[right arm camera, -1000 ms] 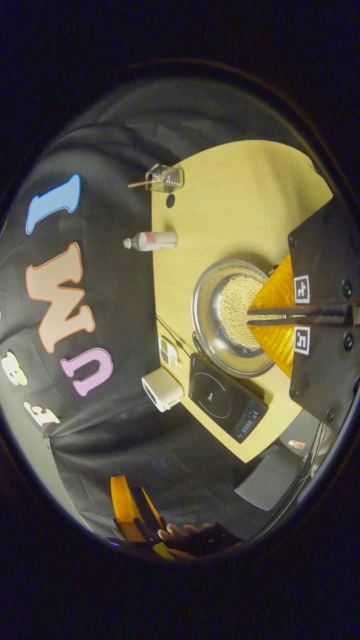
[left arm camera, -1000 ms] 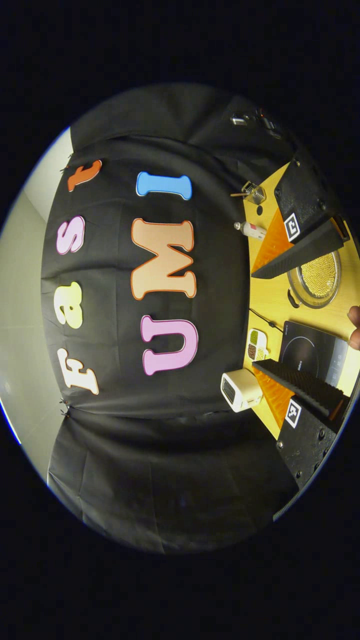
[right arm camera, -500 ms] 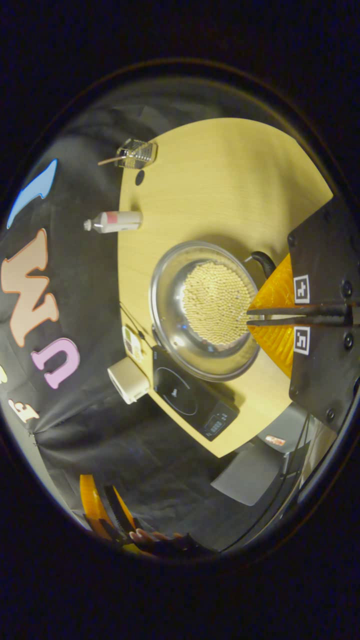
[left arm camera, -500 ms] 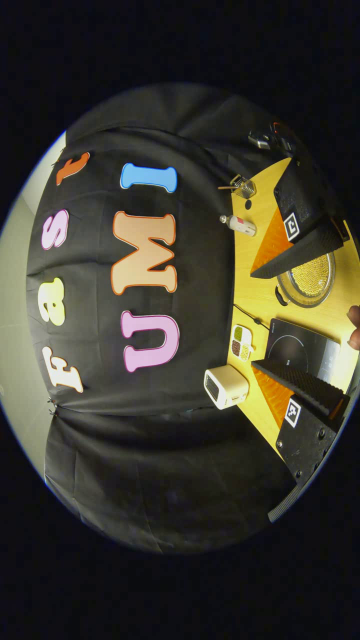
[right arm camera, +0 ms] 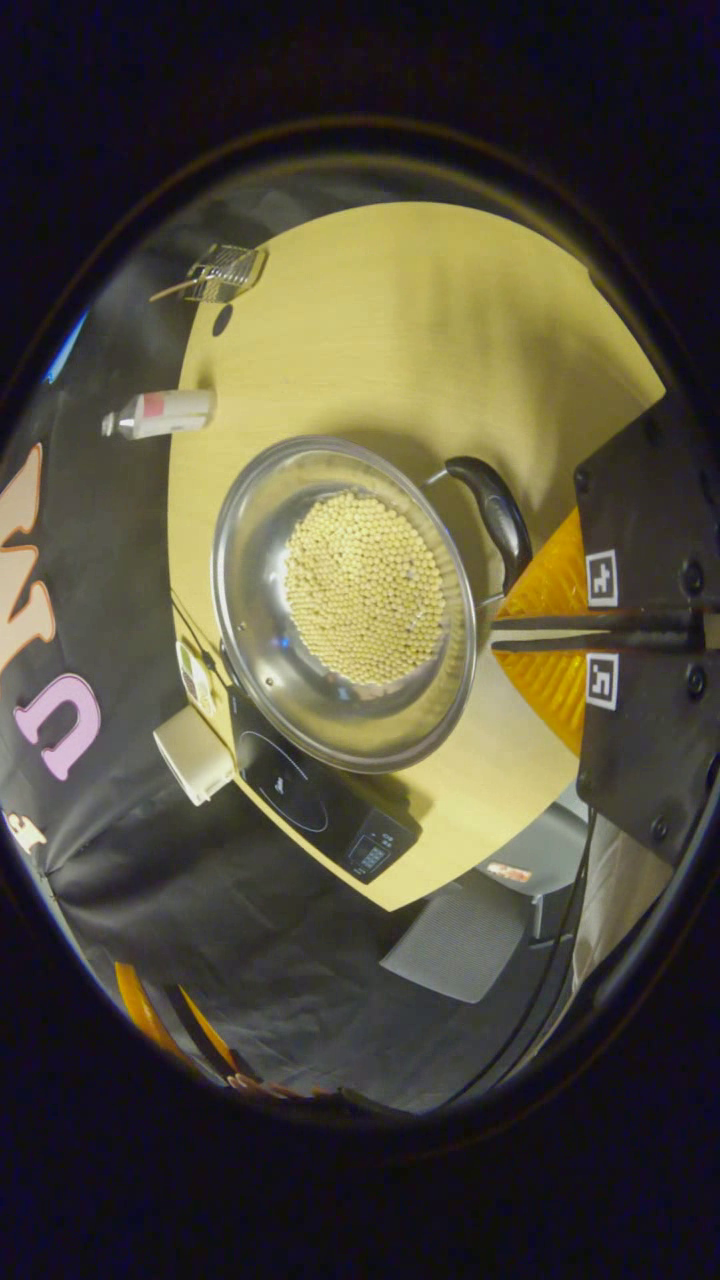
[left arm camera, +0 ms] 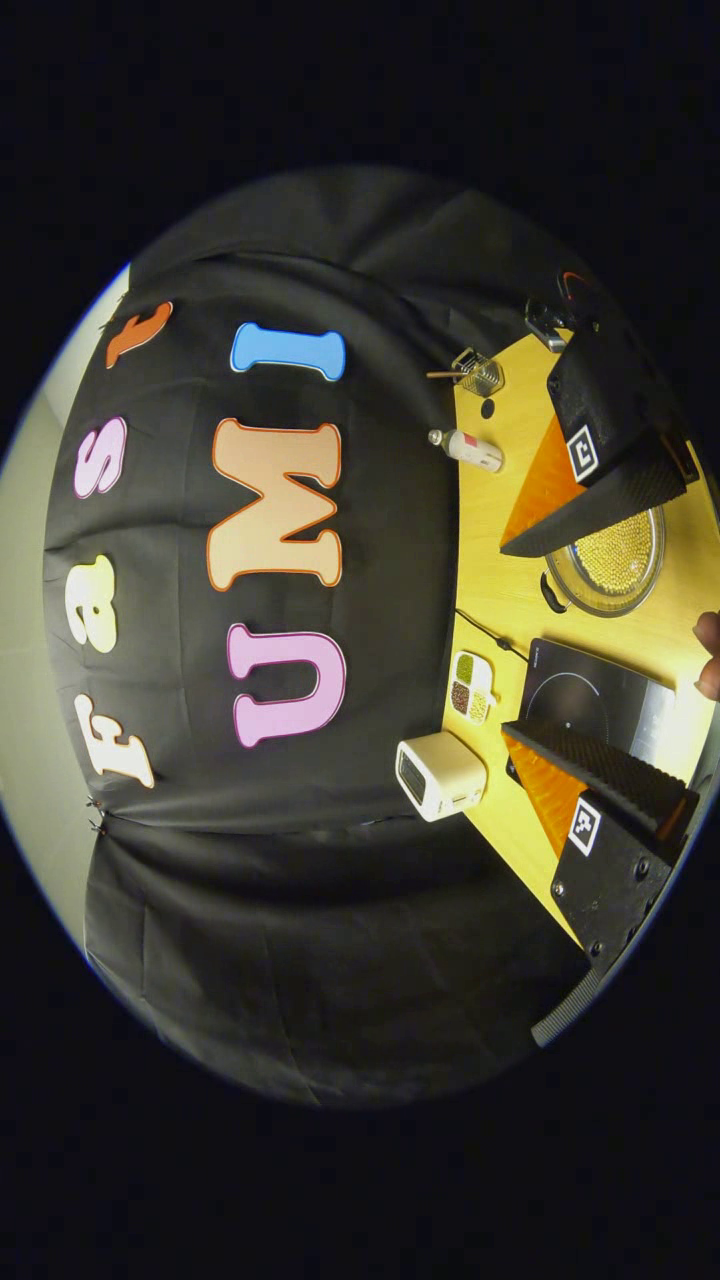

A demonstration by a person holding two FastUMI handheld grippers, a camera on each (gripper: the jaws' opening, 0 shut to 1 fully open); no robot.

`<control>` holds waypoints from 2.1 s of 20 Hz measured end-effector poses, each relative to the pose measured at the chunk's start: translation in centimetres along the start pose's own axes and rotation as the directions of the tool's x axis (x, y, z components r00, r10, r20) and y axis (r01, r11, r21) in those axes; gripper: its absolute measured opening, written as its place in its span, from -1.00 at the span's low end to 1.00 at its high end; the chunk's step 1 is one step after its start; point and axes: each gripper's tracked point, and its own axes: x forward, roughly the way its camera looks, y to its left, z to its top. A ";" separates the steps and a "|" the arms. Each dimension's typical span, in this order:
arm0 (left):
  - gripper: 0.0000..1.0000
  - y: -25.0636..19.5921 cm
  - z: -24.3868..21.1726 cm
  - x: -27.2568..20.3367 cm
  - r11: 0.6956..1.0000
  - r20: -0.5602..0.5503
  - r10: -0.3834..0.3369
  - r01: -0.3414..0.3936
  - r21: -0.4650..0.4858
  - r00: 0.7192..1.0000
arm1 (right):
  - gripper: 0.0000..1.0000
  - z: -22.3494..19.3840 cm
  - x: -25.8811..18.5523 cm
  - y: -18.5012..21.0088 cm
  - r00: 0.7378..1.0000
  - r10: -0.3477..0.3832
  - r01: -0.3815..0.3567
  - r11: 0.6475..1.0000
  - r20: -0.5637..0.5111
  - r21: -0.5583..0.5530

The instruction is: First push the handle of the pot to place it horizontally, then grasp the pot with both hands and set it on the induction cooktop.

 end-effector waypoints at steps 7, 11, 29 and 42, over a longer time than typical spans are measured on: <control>0.96 0.5 -0.7 0.0 1.000 -0.018 0.015 -0.016 -0.005 1.000 | -0.95 -0.2 1.1 -1.0 0.999 -0.009 0.011 0.998 -0.033 0.059; 0.97 0.4 -0.7 0.1 1.000 -0.019 0.020 -0.020 -0.009 1.000 | -0.94 -0.2 1.2 -1.8 0.999 -0.025 0.028 0.997 -0.043 0.070; 0.96 1.1 -0.5 -0.1 0.998 -0.005 0.059 -0.059 -0.001 0.998 | -0.95 2.9 0.8 -8.6 0.990 -0.142 0.143 0.986 -0.019 0.083; 0.96 2.7 0.3 0.0 0.997 0.016 0.074 -0.074 0.002 0.997 | -0.94 6.1 1.3 -11.9 0.979 -0.203 0.202 0.974 0.001 0.100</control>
